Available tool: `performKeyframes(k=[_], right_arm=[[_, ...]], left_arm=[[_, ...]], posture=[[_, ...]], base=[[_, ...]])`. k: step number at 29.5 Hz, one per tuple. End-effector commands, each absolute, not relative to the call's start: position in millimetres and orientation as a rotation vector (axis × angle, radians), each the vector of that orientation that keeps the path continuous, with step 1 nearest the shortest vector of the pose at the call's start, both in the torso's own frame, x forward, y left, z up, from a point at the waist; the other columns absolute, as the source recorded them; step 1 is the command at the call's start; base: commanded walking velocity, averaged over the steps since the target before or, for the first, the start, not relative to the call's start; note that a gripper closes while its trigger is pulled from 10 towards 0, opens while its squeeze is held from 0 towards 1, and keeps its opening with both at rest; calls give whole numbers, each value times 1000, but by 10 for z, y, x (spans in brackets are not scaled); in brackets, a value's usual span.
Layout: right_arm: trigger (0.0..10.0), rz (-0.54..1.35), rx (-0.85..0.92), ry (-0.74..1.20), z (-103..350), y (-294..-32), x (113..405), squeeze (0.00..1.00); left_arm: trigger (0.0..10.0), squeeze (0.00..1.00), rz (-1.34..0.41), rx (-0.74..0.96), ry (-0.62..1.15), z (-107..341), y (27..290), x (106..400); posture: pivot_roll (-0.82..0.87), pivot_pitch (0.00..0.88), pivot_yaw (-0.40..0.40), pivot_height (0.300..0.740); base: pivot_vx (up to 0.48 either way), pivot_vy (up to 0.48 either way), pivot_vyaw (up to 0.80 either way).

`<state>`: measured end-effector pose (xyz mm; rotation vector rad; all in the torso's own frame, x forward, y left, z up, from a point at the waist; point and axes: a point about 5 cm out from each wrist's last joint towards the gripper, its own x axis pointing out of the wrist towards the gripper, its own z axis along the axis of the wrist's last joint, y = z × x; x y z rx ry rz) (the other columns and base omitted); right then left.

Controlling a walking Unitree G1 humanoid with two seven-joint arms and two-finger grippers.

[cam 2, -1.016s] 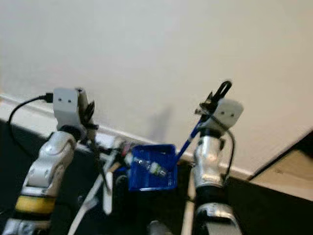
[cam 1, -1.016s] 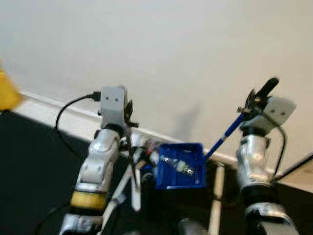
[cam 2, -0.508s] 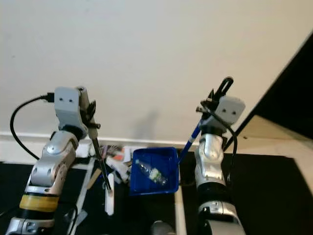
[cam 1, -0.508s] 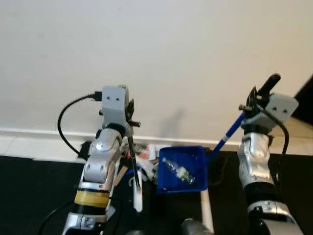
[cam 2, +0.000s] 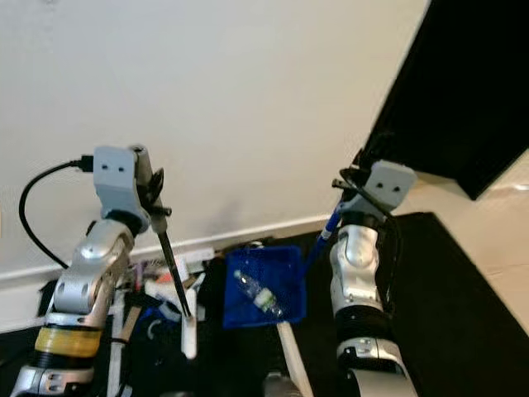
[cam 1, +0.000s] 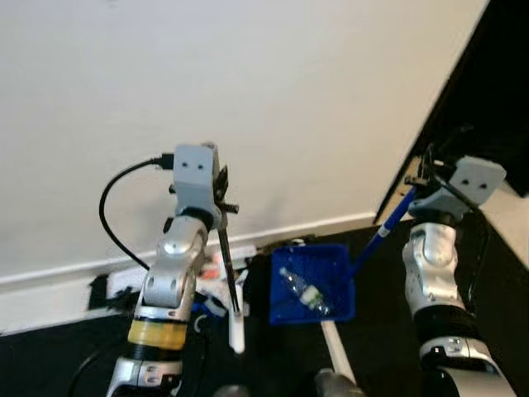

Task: Sweep floor

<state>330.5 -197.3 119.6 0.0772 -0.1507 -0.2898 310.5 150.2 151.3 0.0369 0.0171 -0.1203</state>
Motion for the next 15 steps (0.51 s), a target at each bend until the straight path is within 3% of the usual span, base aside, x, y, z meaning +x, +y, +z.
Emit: performKeyframes(k=[1,15], right_arm=[[10000,-285,77,-171,1228,-1961,3311,0],[10000,-282,74,-168,1222,-1952,3314,0]], left_arm=[[10000,0,-123,39,-16,1570,1491,3104],[10000,0,-123,38,-16,1569,1485,3108]], posture=[[121,30,18,740],[121,34,17,740]], base=[[0,0,-800],[0,0,-800]])
